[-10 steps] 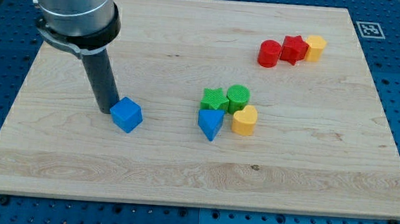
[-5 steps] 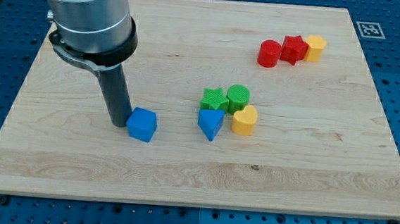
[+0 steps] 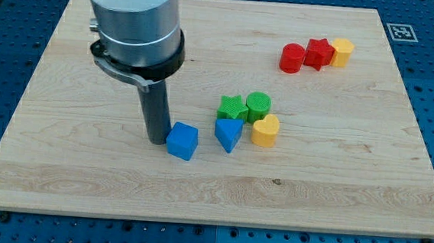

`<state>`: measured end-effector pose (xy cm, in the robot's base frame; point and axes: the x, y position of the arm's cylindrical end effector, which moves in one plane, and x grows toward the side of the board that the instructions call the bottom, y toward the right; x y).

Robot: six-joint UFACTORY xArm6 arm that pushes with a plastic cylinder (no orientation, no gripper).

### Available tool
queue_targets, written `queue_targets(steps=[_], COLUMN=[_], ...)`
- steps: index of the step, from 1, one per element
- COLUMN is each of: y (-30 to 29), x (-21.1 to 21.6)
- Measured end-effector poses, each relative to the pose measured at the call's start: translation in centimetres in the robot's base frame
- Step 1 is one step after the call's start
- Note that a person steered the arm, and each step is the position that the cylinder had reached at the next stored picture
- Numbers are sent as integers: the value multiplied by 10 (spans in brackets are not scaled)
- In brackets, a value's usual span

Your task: Move the blue cube to the bottom of the blue triangle

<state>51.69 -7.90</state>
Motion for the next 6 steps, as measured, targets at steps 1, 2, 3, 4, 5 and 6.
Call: queue_targets(steps=[1,2,3,4,5,6], y=[9,15,20,22,19,25], x=[2,12,22,22,6,8])
